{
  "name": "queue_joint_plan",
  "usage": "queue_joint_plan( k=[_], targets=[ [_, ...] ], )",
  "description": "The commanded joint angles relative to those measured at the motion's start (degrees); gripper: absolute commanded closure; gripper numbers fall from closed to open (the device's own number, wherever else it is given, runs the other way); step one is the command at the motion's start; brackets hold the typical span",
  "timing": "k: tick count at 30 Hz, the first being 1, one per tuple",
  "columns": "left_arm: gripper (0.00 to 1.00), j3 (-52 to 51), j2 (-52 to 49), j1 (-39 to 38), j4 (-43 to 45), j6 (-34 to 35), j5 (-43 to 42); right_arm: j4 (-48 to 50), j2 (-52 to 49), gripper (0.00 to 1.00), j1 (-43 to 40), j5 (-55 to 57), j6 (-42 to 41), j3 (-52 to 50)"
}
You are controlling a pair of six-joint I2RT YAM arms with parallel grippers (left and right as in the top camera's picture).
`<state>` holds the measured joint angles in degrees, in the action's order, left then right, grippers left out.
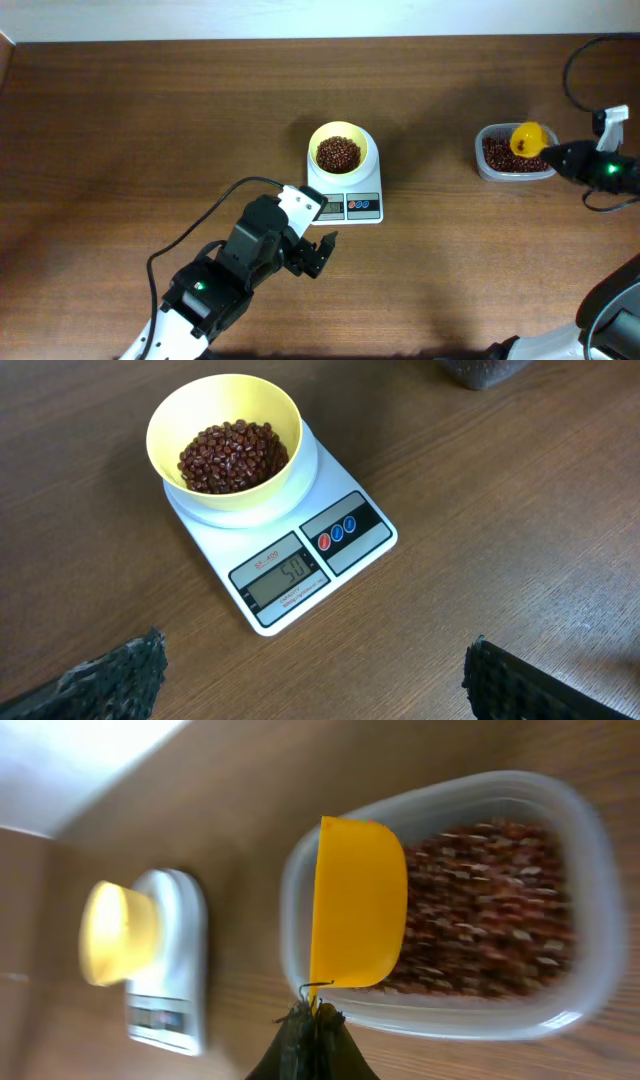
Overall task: Scoop item into bowl and weigh 50g on scale
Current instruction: 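Move the scoop with the right gripper back to the bean tub, then lower the scoop into the tub and open the right gripper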
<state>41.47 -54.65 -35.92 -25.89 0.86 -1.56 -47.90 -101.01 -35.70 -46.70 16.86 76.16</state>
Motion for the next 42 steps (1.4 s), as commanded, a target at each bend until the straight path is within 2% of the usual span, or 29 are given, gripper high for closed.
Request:
queue_joint_plan(
  k=[1, 6, 13, 18, 21, 24, 29, 30, 36, 42],
  targets=[
    [0.01, -0.13, 0.02, 0.20, 0.11, -0.90, -0.63, 1.07, 1.68, 0.96, 0.59, 7.13, 8.96, 0.02],
    [0.01, -0.13, 0.02, 0.20, 0.11, -0.90, -0.63, 2.67, 3.61, 0.96, 5.66, 18.43, 14.29, 2.27],
    [0.01, -0.13, 0.02, 0.20, 0.11, -0.90, -0.63, 0.02, 4.31, 0.96, 14.93, 36.50, 14.91, 6.56],
    [0.01, -0.13, 0.02, 0.20, 0.11, -0.90, -0.63, -2.49, 4.31, 0.96, 22.34, 54.82, 15.76, 8.20],
    [0.01, -0.13, 0.02, 0.20, 0.11, -0.90, -0.63, -2.47, 4.31, 0.96, 24.06, 56.37, 14.36, 8.20],
    [0.01, -0.13, 0.02, 0.20, 0.11, -0.90, -0.63, -3.69, 4.31, 0.96, 24.00, 53.86, 0.20, 8.20],
    [0.01, -0.13, 0.02, 0.20, 0.13, -0.90, -0.63, -6.08, 4.28, 0.96, 24.02, 31.61, -24.50, 8.17],
    [0.01, -0.13, 0.02, 0.20, 0.11, -0.90, -0.63, -6.03, 4.28, 0.96, 24.02, 31.01, -29.46, 8.17],
    [0.01, -0.13, 0.02, 0.20, 0.11, -0.90, -0.63, -4.26, 4.28, 0.96, 24.02, 40.17, -54.12, 8.17],
    [0.01, -0.13, 0.02, 0.20, 0.13, -0.90, -0.63, -3.76, 4.24, 0.96, 24.02, 44.24, -68.28, 8.11]
  ],
)
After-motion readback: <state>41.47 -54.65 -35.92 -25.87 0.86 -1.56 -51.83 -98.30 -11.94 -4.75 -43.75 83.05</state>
